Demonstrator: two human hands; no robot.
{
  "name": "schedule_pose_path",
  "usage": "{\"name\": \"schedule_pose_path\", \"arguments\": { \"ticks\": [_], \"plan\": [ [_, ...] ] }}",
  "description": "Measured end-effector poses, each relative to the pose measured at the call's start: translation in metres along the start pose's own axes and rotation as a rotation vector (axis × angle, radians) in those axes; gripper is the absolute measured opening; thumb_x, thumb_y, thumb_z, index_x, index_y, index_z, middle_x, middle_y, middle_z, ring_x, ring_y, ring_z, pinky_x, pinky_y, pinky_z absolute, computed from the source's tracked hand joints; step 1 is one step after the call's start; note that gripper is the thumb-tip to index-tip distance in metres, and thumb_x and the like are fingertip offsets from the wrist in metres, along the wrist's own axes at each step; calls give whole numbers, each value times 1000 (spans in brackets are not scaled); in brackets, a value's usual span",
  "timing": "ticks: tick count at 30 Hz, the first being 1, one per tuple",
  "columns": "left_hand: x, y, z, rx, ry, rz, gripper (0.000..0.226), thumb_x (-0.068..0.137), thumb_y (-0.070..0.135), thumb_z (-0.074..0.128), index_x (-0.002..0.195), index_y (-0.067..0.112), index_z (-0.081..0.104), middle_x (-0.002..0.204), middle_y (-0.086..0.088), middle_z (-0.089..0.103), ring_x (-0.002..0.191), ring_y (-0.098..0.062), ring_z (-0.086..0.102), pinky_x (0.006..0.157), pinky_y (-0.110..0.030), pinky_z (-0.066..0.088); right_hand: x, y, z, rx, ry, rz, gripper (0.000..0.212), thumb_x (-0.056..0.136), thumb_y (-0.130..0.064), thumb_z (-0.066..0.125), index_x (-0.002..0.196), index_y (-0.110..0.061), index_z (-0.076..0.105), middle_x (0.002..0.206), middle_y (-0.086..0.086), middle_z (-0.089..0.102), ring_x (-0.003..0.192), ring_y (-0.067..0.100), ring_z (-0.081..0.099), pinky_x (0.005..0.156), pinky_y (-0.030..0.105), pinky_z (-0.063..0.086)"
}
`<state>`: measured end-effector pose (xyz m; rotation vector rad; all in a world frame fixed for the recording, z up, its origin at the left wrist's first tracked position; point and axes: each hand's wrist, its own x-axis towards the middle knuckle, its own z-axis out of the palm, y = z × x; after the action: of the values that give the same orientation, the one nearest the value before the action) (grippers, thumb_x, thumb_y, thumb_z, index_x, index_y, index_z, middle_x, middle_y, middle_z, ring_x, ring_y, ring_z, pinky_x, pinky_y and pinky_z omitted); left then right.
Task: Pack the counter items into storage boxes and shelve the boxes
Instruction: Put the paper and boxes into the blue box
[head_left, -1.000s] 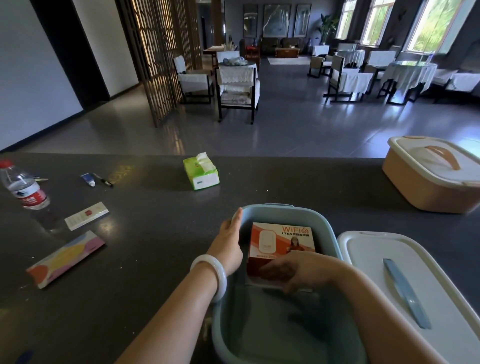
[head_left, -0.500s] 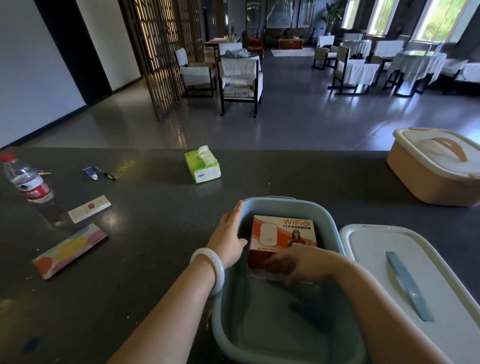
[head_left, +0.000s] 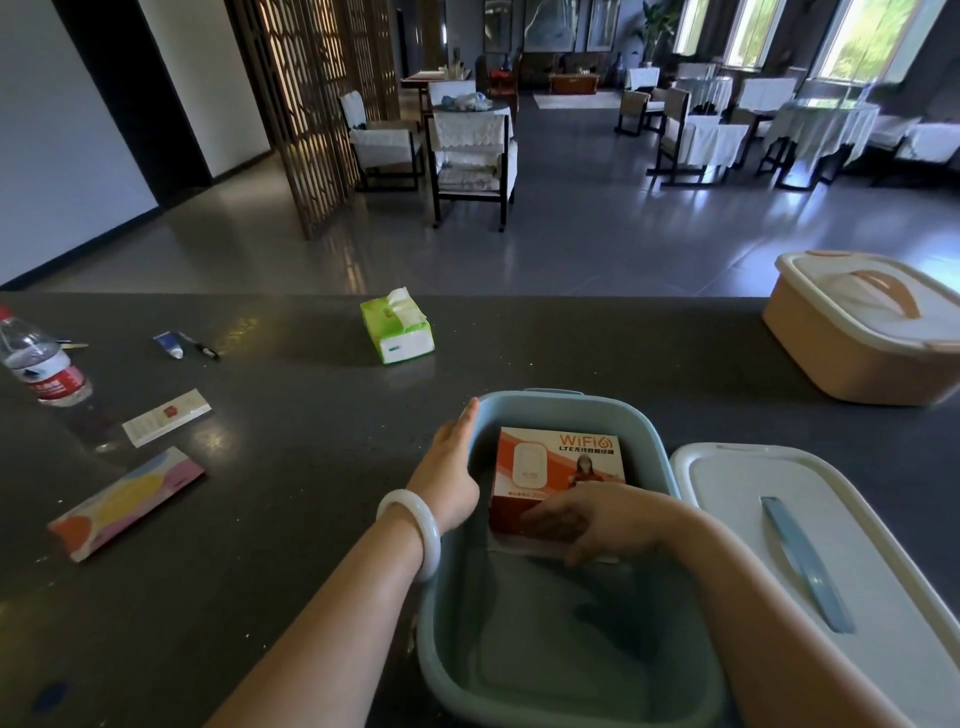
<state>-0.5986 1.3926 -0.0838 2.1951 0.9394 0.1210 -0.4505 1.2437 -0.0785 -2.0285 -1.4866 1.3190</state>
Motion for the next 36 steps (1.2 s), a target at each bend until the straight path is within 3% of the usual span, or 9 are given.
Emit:
{"name": "schedule_pose_path", "arguments": {
  "ticks": [5, 8, 10, 12, 16, 20, 26, 31, 36],
  "plan": [
    [4, -1, 0, -14, -22, 12, 96, 90, -5, 49, 150, 45, -7, 159, 1, 10, 137, -23, 34, 92, -30, 41, -13, -1, -18, 213, -23, -127, 65, 80, 10, 63, 127, -34, 56, 123, -13, 65, 117, 1, 57, 102, 25, 44],
    [5, -2, 0, -35, -13, 21, 93, 91, -2, 49, 150, 46, -5, 158, 3, 13, 138, -22, 34, 95, -31, 39, -11, 2, -32, 370, 240, -134, 55, 77, 18, 62, 119, -17, 63, 108, -3, 72, 105, 12, 66, 87, 23, 52],
    [5, -2, 1, -39, -10, 22, 91, 92, 2, 51, 149, 46, -4, 158, 3, 15, 140, -21, 31, 100, -35, 38, -4, 1, -39, 223, 460, -89, 48, 76, 11, 69, 114, -16, 65, 105, -2, 71, 102, 16, 65, 83, 23, 53],
    [5, -2, 1, -39, -11, 18, 93, 91, 1, 51, 149, 47, -4, 158, 4, 14, 139, -21, 32, 99, -35, 38, 4, -3, -42, -114, 553, -12, 52, 76, -8, 74, 122, -27, 61, 118, -6, 63, 111, 13, 58, 91, 27, 49],
    [3, -2, 1, -25, -1, 45, 91, 90, -3, 47, 151, 42, -3, 158, -1, 13, 138, -23, 34, 103, -35, 37, 28, -23, -29, -510, 406, -227, 62, 83, -29, 65, 141, -32, 43, 149, -8, 39, 140, 12, 27, 116, 35, 21],
    [1, -2, 3, -1, 39, 79, 83, 92, -1, 43, 153, 34, -1, 158, -4, 15, 139, -23, 34, 106, -31, 32, 56, -29, -16, -815, 317, -319, 65, 83, -42, 62, 142, -35, 37, 155, -11, 25, 145, 9, 10, 119, 39, 4],
    [-1, 1, 1, -19, 22, 67, 86, 89, -6, 39, 153, 34, -2, 158, -5, 12, 140, -25, 31, 106, -33, 32, 68, -28, -21, -1016, 245, -306, 65, 76, -47, 66, 135, -28, 47, 142, -3, 40, 137, 21, 28, 117, 40, 17],
    [-3, 2, -1, -68, 1, 70, 86, 88, -5, 40, 153, 33, -1, 158, -5, 12, 142, -24, 28, 108, -32, 29, 74, -45, -16, -1181, 105, -359, 69, 70, -57, 70, 130, -27, 54, 141, -5, 46, 137, 19, 27, 118, 41, 6],
    [-5, 5, -3, -68, -3, 64, 89, 86, -8, 41, 154, 32, 0, 159, -6, 10, 143, -26, 26, 110, -34, 27, 79, -54, -6, -1258, 41, -293, 55, 74, -58, 67, 119, -26, 65, 127, -4, 59, 126, 21, 39, 115, 40, 17]
  ]
}}
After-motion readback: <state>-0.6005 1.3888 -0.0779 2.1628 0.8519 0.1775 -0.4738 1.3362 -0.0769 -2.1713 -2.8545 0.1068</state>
